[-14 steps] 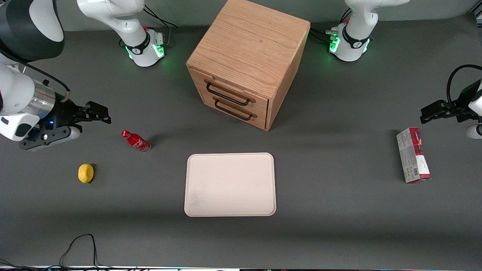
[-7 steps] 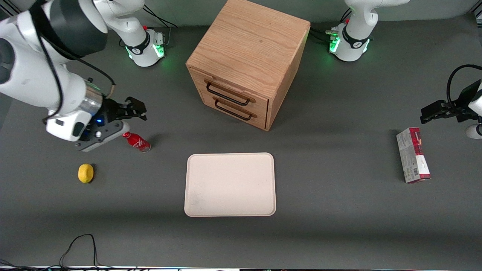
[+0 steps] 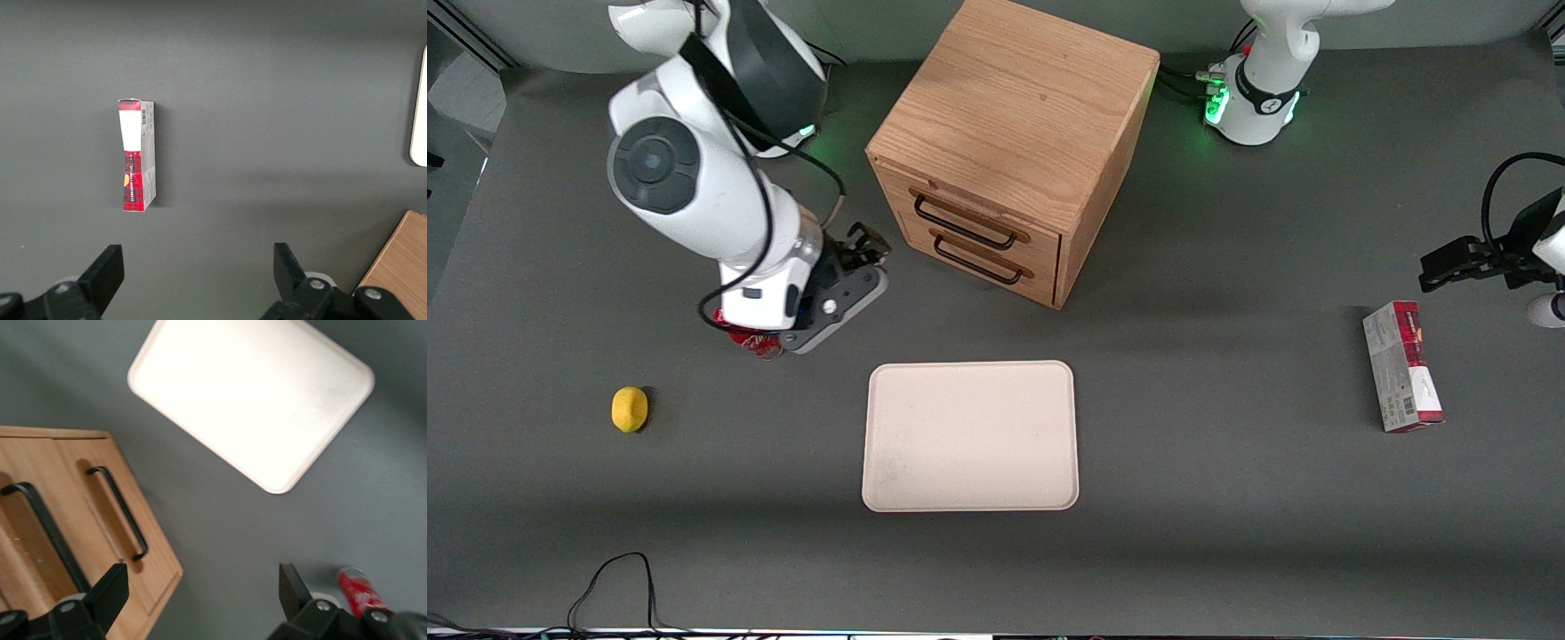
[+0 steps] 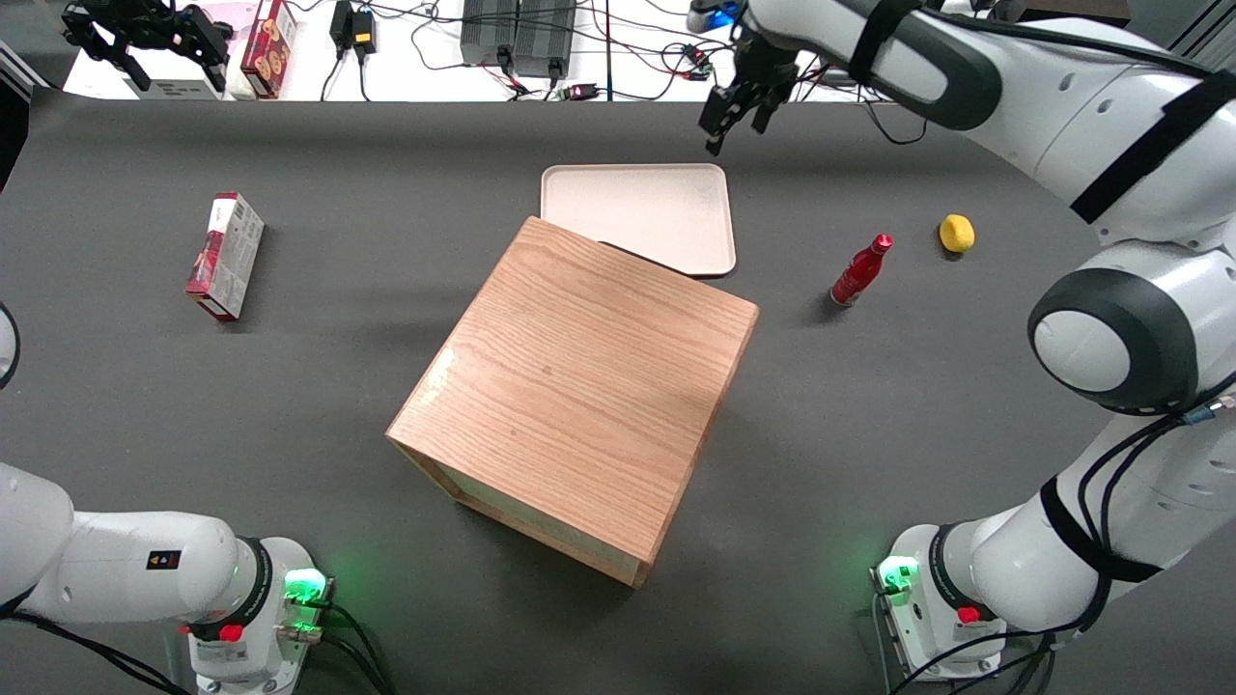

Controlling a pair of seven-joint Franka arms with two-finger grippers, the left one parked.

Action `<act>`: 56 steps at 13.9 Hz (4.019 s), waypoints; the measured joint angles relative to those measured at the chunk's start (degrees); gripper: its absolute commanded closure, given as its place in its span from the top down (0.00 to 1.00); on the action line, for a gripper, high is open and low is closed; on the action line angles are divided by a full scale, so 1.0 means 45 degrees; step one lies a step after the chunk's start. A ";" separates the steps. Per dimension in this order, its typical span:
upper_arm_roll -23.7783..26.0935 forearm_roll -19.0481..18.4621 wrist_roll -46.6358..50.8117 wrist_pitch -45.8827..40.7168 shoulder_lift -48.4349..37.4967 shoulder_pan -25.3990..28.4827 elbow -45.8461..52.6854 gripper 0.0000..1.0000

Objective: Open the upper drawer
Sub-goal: 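Move the right gripper toward the upper drawer's black handle, then hook the right gripper onto the upper drawer's black handle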

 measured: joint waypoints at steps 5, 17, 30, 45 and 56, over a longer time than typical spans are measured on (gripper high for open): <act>0.0048 0.0224 -0.0259 0.0038 0.0550 0.0822 0.0004 1.00; 0.0066 0.0225 -0.0303 -0.0341 0.1063 0.1958 -0.0438 1.00; 0.0073 0.0226 -0.0400 -0.0603 0.0957 0.2427 -0.0927 1.00; 0.0067 0.0226 -0.1026 0.0570 0.0952 0.2478 -0.1855 1.00; -0.0218 0.0217 -0.1613 0.1205 0.0953 0.2382 -0.2007 1.00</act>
